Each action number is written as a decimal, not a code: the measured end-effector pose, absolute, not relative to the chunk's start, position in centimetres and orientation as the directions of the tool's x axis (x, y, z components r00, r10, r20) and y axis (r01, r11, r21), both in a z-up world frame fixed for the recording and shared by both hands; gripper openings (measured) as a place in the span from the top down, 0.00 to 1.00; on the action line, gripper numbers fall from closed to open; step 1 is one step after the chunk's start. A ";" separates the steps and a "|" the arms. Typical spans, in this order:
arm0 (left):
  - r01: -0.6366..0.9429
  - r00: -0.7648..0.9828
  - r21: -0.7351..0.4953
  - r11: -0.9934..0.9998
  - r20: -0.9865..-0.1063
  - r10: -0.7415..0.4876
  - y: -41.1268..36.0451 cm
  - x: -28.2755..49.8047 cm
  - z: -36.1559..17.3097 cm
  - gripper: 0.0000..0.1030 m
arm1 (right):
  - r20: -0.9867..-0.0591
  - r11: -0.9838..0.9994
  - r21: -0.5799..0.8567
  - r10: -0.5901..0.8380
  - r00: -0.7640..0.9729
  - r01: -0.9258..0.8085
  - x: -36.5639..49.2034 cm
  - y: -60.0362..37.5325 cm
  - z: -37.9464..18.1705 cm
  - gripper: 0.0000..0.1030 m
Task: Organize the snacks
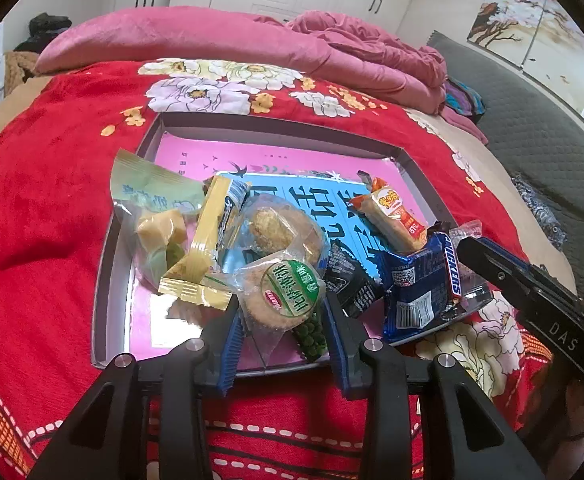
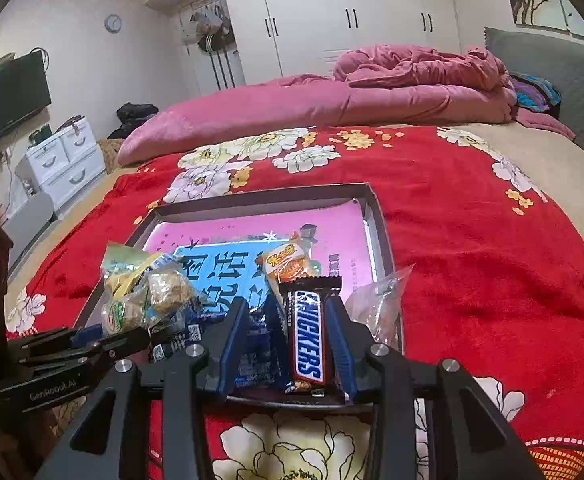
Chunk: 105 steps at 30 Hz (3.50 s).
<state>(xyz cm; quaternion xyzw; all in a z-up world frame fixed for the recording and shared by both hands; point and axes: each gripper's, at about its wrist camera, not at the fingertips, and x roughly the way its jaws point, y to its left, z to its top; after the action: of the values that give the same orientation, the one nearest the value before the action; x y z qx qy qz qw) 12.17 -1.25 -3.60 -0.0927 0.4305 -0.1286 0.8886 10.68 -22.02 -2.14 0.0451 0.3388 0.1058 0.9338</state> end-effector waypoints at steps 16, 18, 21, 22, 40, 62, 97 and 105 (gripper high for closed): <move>0.144 0.617 -0.266 0.953 -0.729 -0.297 -1.2 12.0 -3.1 0.54 | -0.669 0.974 0.124 0.225 0.708 -0.192 10.9 -20.7 -3.2 0.61; 0.142 0.619 -0.266 0.953 -0.727 -0.296 -1.1 12.0 -3.1 0.52 | -0.672 0.974 0.120 0.224 0.706 -0.194 10.9 -20.6 -3.3 0.61; 0.141 0.622 -0.268 0.953 -0.725 -0.296 -1.1 11.9 -3.0 0.47 | -0.673 0.974 0.121 0.224 0.705 -0.193 10.9 -20.6 -3.3 0.61; 0.141 0.624 -0.267 0.953 -0.724 -0.295 -1.1 11.9 -2.9 0.45 | -0.674 0.974 0.120 0.222 0.704 -0.192 10.9 -20.6 -3.3 0.61; 0.146 0.646 -0.263 0.954 -0.705 -0.293 -1.1 11.5 -2.2 0.27 | -0.694 0.975 0.115 0.217 0.686 -0.192 11.1 -20.5 -3.7 0.49; 0.120 0.686 -0.232 0.965 -0.683 -0.250 -0.4 9.9 -1.1 0.24 | -0.567 0.976 0.101 0.214 0.795 -0.191 8.7 -20.9 -0.6 0.18; 0.093 0.585 -0.199 0.975 -0.782 -0.216 -0.6 1.2 -1.5 0.24 | -0.655 0.990 0.096 0.142 0.742 -0.105 -0.5 -20.3 -0.7 0.02; 0.086 0.585 -0.197 0.977 -0.784 -0.210 -0.5 1.4 -1.7 0.24 | -0.684 0.992 0.079 0.125 0.719 -0.097 0.1 -20.2 -1.5 0.02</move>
<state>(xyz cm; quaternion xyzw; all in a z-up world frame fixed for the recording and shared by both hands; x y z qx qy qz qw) 1.38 -0.45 -1.67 -0.0692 0.4479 -0.0832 0.8875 0.12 -20.16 -1.46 0.0188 0.3699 0.0599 0.9269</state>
